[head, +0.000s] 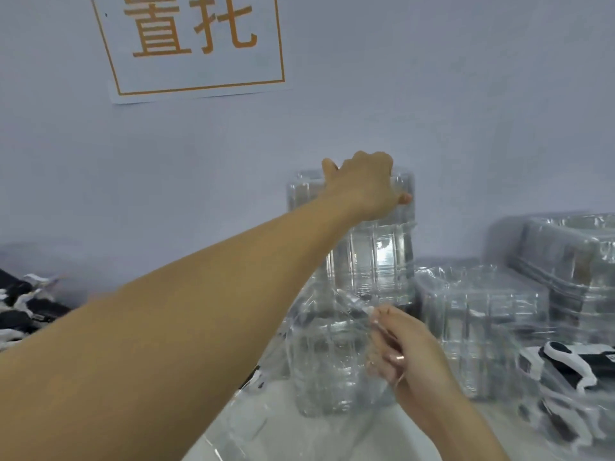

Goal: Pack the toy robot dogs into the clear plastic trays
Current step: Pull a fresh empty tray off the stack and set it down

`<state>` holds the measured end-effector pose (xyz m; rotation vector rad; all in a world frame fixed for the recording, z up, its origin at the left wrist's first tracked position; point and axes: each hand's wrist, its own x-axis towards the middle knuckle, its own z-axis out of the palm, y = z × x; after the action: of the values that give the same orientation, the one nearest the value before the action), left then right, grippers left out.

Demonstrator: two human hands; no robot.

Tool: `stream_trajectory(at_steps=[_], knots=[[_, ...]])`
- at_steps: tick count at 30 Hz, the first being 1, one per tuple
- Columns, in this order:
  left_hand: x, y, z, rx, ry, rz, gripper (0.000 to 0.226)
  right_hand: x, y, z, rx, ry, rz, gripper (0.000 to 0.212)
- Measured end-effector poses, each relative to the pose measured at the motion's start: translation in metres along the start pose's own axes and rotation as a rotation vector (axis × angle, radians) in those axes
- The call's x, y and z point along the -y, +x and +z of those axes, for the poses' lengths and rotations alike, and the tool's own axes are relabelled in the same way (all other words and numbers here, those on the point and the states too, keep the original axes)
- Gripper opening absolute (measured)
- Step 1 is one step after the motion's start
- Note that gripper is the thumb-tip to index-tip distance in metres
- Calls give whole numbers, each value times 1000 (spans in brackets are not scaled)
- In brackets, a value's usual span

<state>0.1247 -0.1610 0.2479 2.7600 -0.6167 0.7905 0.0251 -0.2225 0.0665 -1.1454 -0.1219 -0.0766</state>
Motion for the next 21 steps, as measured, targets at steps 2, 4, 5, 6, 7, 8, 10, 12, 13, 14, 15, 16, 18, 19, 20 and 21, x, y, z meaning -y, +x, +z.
stream_trajectory(at_steps=[2,4,5,6,7,8,10,12,13,14,15,16,18,19,20,21], knots=[[4,-4,3,-10,89,-14,50,-3,2,1,-47,-15,13,52],[9,-11,5,-18,147,-44,65,-6,4,0,-71,-40,33,42],[12,-15,6,-27,149,-56,72,-9,4,0,-67,-65,45,36],[15,-18,7,-44,144,-60,76,-11,5,1,-61,-93,54,33],[16,-22,8,-62,139,-57,80,-14,6,2,-61,-116,59,33],[18,-25,7,-89,139,-47,82,-16,6,3,-69,-133,62,34],[18,-31,5,-153,145,-21,83,-19,7,4,-86,-143,57,33],[17,-38,1,-238,120,-8,78,-19,8,5,-96,-131,47,30],[16,-42,-2,-292,78,-9,72,-19,8,4,-101,-120,50,31],[16,-48,-5,-361,23,-11,65,-19,8,3,-105,-102,55,32],[16,-55,-9,-432,-47,-22,57,-19,7,3,-106,-77,60,33],[18,-66,-12,-500,-136,-43,48,-18,7,2,-104,-53,61,34],[28,-93,-19,-565,-345,-104,29,-18,7,0,-96,-12,59,34],[36,-109,-21,-570,-450,-141,20,-18,7,-1,-87,7,55,34],[47,-126,-22,-569,-532,-182,11,-18,7,-2,-75,29,45,33],[59,-145,-21,-567,-588,-231,3,-17,7,-3,-63,54,29,34]])
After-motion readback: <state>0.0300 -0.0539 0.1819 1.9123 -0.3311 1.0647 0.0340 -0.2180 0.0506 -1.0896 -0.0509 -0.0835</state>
